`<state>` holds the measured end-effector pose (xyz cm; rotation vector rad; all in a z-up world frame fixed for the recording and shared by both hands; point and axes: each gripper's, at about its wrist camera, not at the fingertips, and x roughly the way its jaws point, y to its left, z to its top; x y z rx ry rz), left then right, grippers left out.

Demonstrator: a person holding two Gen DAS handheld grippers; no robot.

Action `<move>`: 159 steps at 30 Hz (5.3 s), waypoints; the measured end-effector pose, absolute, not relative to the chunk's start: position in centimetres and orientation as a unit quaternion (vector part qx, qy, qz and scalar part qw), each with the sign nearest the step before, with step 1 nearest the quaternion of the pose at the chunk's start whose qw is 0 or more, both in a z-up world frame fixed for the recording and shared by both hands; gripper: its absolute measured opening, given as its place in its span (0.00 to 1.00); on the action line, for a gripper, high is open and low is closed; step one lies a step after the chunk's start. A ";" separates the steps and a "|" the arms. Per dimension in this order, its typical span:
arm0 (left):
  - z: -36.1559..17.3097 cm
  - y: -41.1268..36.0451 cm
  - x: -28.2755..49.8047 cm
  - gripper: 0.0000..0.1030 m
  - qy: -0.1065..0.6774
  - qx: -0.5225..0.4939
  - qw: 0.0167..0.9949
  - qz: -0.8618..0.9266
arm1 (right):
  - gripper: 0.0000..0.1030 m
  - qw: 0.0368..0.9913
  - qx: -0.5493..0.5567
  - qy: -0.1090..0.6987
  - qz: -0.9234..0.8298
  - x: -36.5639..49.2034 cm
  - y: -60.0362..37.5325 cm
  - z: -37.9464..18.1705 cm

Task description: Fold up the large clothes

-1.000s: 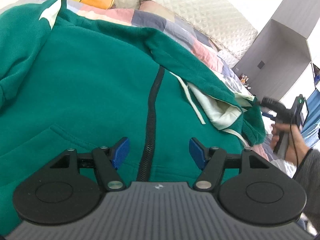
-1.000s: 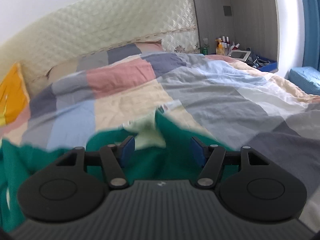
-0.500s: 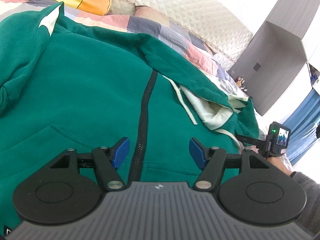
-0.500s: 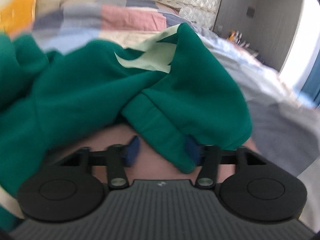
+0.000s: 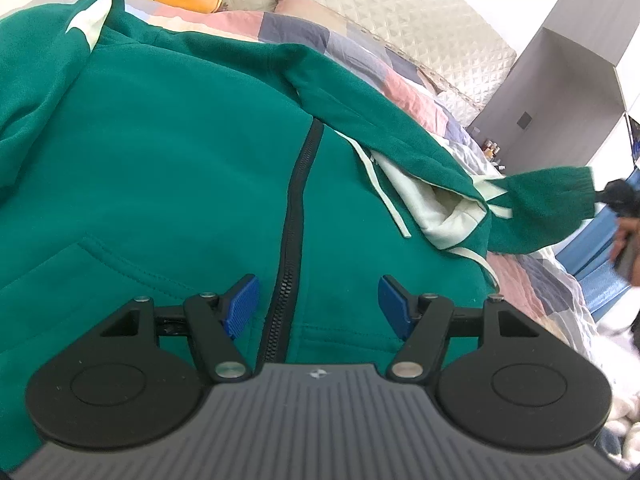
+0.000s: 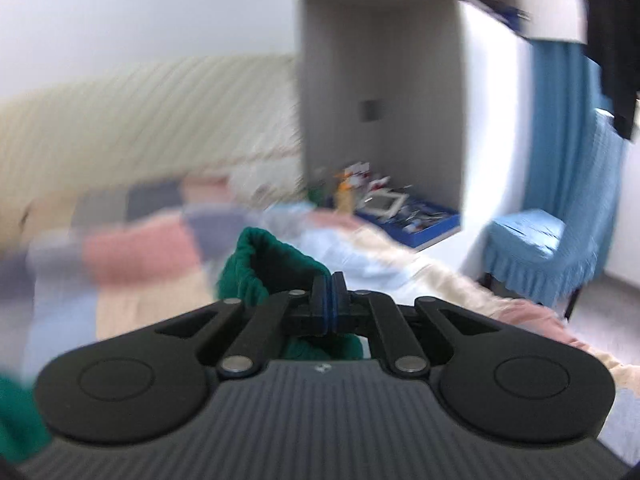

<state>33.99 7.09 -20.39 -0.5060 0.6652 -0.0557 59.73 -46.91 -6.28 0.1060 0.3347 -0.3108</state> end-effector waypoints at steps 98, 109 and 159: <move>-17.3 9.3 31.2 0.12 0.352 -0.350 0.864 -0.082 | 0.50 0.817 0.315 0.433 0.215 32.0 -28.2 -17.4; -20.0 11.8 32.2 0.12 0.362 -0.436 0.822 -0.063 | 0.51 0.742 0.434 0.449 0.244 36.0 -24.1 -22.1; -15.3 2.5 23.8 0.52 0.345 -0.319 0.854 -0.222 | 0.14 0.847 0.357 0.342 0.197 22.9 -31.4 -8.8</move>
